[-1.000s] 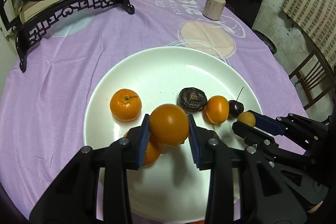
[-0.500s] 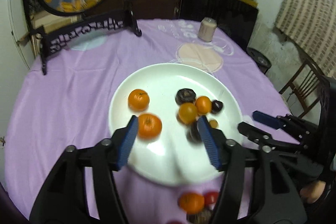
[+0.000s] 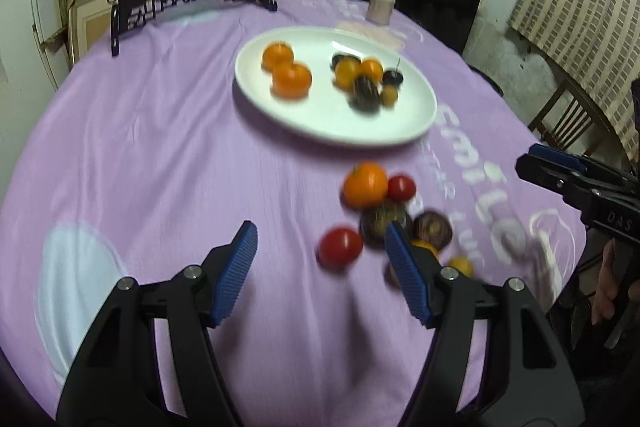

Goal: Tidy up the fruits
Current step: 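Withdraw both grippers back toward the fruit cluster, then grasp a dark brown wrinkled fruit with the right gripper while the left grasps an orange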

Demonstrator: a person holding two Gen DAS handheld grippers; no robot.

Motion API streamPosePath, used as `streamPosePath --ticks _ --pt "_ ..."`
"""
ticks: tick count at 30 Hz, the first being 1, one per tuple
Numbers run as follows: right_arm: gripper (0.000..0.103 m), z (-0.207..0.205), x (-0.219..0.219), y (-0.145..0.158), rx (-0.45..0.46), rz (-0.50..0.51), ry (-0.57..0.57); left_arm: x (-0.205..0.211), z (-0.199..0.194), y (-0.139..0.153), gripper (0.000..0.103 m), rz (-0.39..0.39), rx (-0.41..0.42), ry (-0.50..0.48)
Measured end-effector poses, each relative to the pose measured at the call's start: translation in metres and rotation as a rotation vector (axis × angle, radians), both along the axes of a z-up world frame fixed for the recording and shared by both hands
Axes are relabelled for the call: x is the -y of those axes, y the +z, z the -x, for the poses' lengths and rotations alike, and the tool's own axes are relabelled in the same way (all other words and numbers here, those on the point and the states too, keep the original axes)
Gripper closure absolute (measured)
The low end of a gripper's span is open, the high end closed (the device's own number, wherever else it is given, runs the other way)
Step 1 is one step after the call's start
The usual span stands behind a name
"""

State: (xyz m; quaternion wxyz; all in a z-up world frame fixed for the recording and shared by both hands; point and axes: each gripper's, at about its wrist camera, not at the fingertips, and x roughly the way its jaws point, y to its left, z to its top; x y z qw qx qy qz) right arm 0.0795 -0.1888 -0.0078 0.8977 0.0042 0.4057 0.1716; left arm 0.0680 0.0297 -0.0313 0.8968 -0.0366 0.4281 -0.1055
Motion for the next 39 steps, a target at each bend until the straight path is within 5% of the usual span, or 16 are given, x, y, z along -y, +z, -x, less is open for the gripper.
streamPosePath --ticks 6,15,19,21,31,39 --pt "0.049 0.001 -0.031 -0.045 -0.148 0.023 0.1 -0.01 0.018 -0.013 0.034 0.005 -0.025 0.015" --pt "0.049 -0.007 -0.058 -0.071 -0.191 0.121 0.113 -0.027 0.033 -0.015 0.03 0.016 -0.025 0.029" --pt "0.049 -0.01 -0.07 -0.071 -0.16 0.143 0.13 -0.02 0.035 -0.013 0.029 0.019 -0.023 -0.008" --pt "0.064 -0.009 -0.074 -0.072 -0.134 0.161 0.141 -0.014 0.036 -0.013 0.029 0.031 -0.028 -0.035" --pt "0.064 0.0 -0.024 -0.043 -0.076 0.062 0.036 0.028 0.026 -0.022 0.029 0.007 -0.071 -0.122" --pt "0.064 0.013 0.0 -0.042 -0.078 -0.015 0.022 0.057 0.011 -0.041 0.029 -0.082 -0.114 -0.1"
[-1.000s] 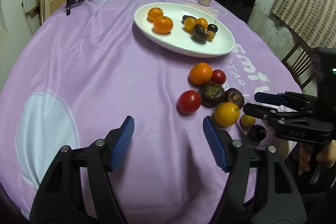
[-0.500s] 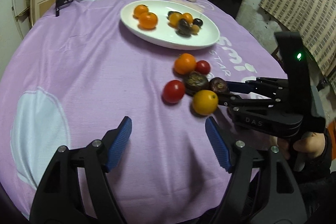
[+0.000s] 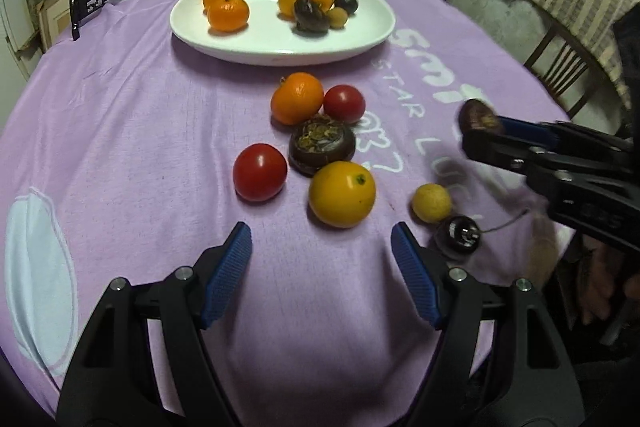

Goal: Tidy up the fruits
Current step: 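Grasp a dark brown wrinkled fruit with the right gripper while the left grasps an orange, then carry both fruits onto the white plate and open both grippers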

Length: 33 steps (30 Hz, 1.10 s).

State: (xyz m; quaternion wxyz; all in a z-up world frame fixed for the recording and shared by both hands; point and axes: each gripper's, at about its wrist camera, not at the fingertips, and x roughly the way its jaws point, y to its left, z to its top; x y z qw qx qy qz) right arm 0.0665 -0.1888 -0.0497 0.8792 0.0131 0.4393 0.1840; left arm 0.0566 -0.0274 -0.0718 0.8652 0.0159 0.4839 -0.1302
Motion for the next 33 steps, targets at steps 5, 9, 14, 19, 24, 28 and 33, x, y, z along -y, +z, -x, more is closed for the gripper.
streamPosePath --ticks 5,9,14,19,24,28,33 --pt "0.064 0.001 0.015 -0.005 -0.017 -0.028 -0.021 0.01 -0.006 -0.006 0.029 -0.037 -0.004 0.01" --pt "0.064 0.004 0.019 -0.004 -0.012 -0.039 -0.017 0.015 -0.01 -0.007 0.03 -0.055 -0.001 0.017" --pt "0.064 0.006 0.019 -0.001 -0.003 -0.045 -0.013 0.018 -0.012 -0.006 0.041 -0.06 0.003 0.019" --pt "0.064 0.009 0.018 0.0 0.0 -0.048 -0.004 0.02 -0.016 -0.006 0.058 -0.036 0.045 0.004" --pt "0.064 0.01 0.015 0.0 -0.005 -0.039 -0.003 0.016 -0.015 -0.005 0.068 0.003 0.049 0.004" --pt "0.064 0.008 0.009 -0.001 -0.011 -0.031 0.0 0.006 -0.009 -0.003 0.068 0.04 0.032 0.003" --pt "0.064 -0.007 -0.001 -0.001 -0.023 -0.019 0.016 -0.009 -0.015 0.012 0.068 0.076 0.037 -0.005"
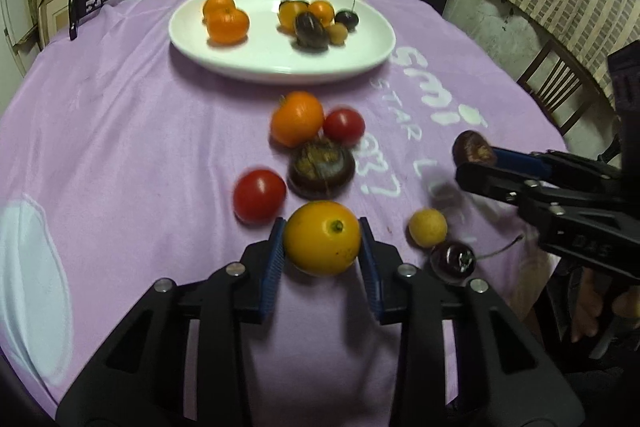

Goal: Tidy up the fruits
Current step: 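Carry both fruits onto the white plate and open both grippers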

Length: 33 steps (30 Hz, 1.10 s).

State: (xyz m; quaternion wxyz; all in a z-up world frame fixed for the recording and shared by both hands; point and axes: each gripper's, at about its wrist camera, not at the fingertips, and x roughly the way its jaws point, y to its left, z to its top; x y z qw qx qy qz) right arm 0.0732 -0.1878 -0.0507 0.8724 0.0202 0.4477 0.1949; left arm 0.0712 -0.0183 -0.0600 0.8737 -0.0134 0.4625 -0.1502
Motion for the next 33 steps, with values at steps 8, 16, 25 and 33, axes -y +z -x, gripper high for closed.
streamPosePath --ticks 8,16,25,33 --pt "0.064 -0.073 -0.015 0.029 0.07 0.047 -0.007 -0.021 -0.081 0.055 0.067 -0.003 0.09 0.064" --pt "0.064 -0.167 -0.027 0.023 0.058 0.087 -0.052 -0.008 -0.198 0.058 0.067 -0.063 0.047 0.121" --pt "0.064 -0.191 -0.025 0.012 0.024 0.052 -0.049 -0.006 -0.225 0.042 0.066 -0.039 0.015 0.118" --pt "0.05 -0.154 -0.019 0.032 0.065 0.041 -0.033 -0.014 -0.192 0.069 0.045 -0.031 0.098 0.137"
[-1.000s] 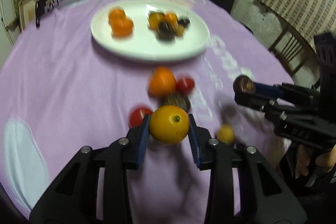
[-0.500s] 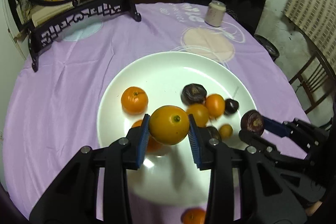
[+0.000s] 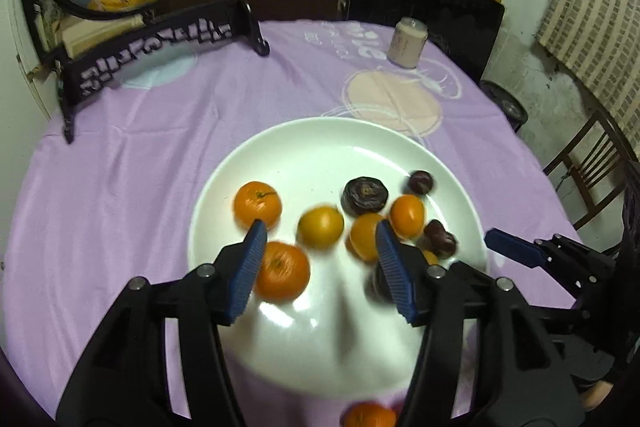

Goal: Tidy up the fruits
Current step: 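Carry both fruits onto the white plate and open both grippers, then grasp a dark cherry by its body with the right gripper while the left grasps a red tomato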

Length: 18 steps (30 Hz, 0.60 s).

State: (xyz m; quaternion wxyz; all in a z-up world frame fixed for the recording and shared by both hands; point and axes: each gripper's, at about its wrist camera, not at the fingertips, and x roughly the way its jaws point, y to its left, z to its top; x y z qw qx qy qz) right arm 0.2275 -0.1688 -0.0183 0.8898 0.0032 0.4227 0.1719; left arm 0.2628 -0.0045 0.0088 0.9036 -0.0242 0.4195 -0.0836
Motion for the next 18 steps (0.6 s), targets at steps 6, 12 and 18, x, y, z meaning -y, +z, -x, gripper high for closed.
streamPosePath --ticks 6,12,18 --pt "0.046 0.101 0.014 0.007 -0.002 -0.045 0.098 -0.018 0.094 0.013 0.032 -0.005 0.081 -0.005" --pt "0.046 0.181 0.018 -0.016 -0.068 -0.046 0.115 -0.034 0.157 -0.019 0.03 -0.005 0.04 0.035" --pt "0.046 0.213 0.005 -0.026 -0.082 -0.035 0.14 -0.036 0.188 -0.036 0.03 0.026 -0.003 0.029"
